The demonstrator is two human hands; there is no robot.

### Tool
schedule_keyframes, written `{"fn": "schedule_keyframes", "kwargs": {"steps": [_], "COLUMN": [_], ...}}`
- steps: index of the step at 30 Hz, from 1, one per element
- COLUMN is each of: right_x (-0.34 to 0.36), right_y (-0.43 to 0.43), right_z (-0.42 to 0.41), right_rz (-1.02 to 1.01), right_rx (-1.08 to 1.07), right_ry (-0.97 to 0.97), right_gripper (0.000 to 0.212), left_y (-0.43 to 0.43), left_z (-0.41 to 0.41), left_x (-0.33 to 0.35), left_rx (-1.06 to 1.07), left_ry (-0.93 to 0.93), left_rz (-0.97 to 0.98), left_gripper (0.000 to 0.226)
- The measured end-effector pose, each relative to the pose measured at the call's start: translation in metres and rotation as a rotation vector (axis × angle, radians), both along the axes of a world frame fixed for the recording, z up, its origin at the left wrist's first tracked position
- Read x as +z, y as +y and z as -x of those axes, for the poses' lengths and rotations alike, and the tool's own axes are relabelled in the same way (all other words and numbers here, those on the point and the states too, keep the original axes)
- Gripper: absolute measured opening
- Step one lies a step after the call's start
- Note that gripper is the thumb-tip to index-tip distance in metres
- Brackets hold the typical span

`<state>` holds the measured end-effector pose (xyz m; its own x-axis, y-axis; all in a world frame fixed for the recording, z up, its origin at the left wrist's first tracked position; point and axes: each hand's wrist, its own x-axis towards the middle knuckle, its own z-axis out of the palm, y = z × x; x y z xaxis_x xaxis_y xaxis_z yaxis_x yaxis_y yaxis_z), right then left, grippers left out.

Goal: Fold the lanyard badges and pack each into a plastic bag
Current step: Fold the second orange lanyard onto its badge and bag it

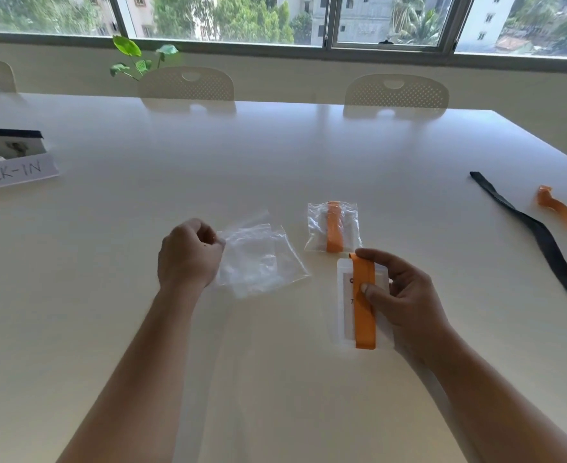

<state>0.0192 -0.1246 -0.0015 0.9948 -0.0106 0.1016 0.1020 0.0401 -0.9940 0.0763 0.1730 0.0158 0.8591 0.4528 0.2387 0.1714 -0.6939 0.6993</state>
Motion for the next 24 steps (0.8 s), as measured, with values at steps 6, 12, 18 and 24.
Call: {"fn": "schedule_keyframes", "kwargs": {"steps": [6,12,18,24], "right_x": [0.005,0.013,0.02,0.022], "right_y": [0.003,0.005,0.001,0.002], "right_z": [0.001,0.004,0.007,0.005], "right_rz": [-0.085,-0.158,-0.168,-0.231], "right_rx": [-0.011,0.0,0.029,0.005], "right_ry": [0.017,0.067,0.044,0.067], "right_gripper": [0.036,0.012,0.026,0.032], "left_y": [-0.021,-0.065,-0.095,-0.103], "left_z": [0.011,0.035,0.054,0.057], "left_x": [0.023,0.033,0.03,0.027], "left_rx": [-0.184,-0.39,-0.614,-0.707], "left_ry": [-0.281,-0.501,-0.589,-0.567], "left_rz": [0.173,0.027,-0.361,-0.451], "left_gripper": [0.018,0.016,0.009,0.006]}}
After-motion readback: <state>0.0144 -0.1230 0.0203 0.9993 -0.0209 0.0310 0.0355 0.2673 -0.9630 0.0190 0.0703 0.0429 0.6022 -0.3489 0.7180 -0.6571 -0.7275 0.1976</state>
